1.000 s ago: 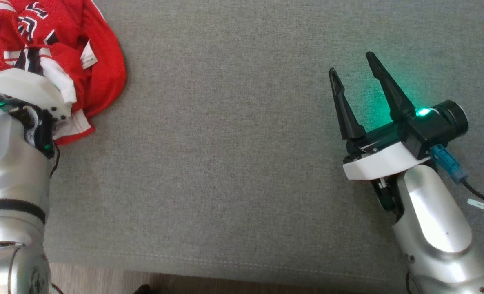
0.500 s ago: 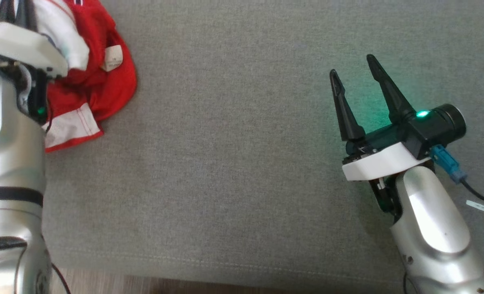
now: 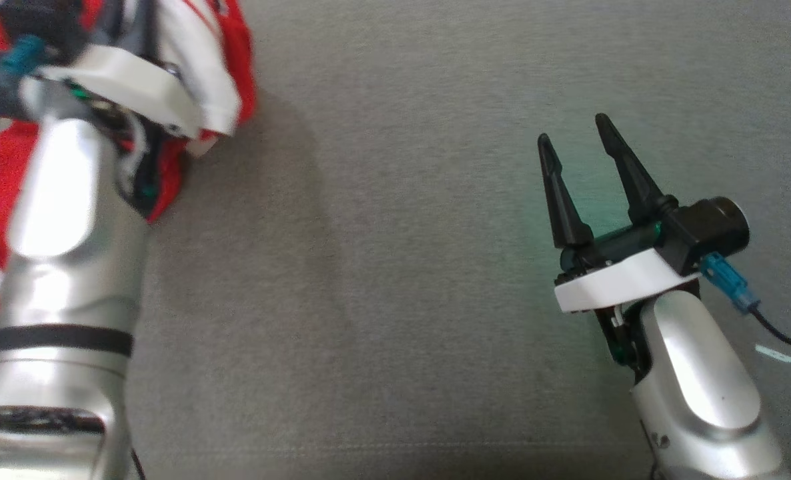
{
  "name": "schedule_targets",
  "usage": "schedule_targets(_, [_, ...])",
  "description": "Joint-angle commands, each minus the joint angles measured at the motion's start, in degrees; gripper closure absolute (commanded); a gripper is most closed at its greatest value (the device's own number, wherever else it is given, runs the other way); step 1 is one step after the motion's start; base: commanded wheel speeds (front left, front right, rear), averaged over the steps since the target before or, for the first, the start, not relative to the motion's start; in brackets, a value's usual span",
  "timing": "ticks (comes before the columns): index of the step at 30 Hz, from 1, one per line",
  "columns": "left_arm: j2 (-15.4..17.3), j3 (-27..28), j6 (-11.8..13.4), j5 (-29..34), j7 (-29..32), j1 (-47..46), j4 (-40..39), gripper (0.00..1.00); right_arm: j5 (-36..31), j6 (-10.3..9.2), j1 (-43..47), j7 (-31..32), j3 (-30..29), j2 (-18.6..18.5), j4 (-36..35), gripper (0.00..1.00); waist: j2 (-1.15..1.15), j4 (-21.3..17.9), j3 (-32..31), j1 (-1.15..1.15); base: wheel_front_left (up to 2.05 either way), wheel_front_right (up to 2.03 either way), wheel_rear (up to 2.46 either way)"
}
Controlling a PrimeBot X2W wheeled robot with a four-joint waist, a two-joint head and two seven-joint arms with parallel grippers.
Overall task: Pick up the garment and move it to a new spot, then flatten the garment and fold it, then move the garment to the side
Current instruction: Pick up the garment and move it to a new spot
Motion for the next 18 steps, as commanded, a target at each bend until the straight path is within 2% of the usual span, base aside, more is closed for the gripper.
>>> schedule_targets(1, [1.00,0.37,-0.32,0.05,-0.69,-1.23,-2.72,1.00,0.38,0.43,1.20,-0.37,1.00,1.09,-1.65,0.00,0.00,-3.17,-1.71,0.00,0.00,0.00,0.00])
schedule_targets(7, [-2.84,-5.57,-0.33,-2.10,-0.70,0.24,-4.52,1.00,2.51,0.43,2.17,-0.37,1.76,1.13,-2.15,0.00,0.00,-9.68,-3.17,0.00,0.00,0.00,0.00])
schedule_targets(8, [-2.84,-5.57,-0.33,-2.10,-0.70,0.24,-4.52,1.00,2.51,0.43,2.17,-0.37,1.76,1.13,-2.15,0.00,0.00,-9.68,-3.17,0.00,0.00,0.00,0.00])
schedule_targets(13, [-4.80,-9.50,-0.33,-5.16,-0.70,2.24,-5.73,1.00,3.94,0.43,2.90,-0.37,1.61,1.14,-2.65,0.00,0.00,-14.90,-4.11,0.00,0.00,0.00,0.00])
schedule_targets(18, [-5.20,-13.92,0.24,-9.22,-0.70,4.85,-8.91,1.00,3.80,0.43,3.39,-0.37,1.37,1.14,-2.84,0.00,0.00,-18.91,-4.27,0.00,0.00,0.00,0.00])
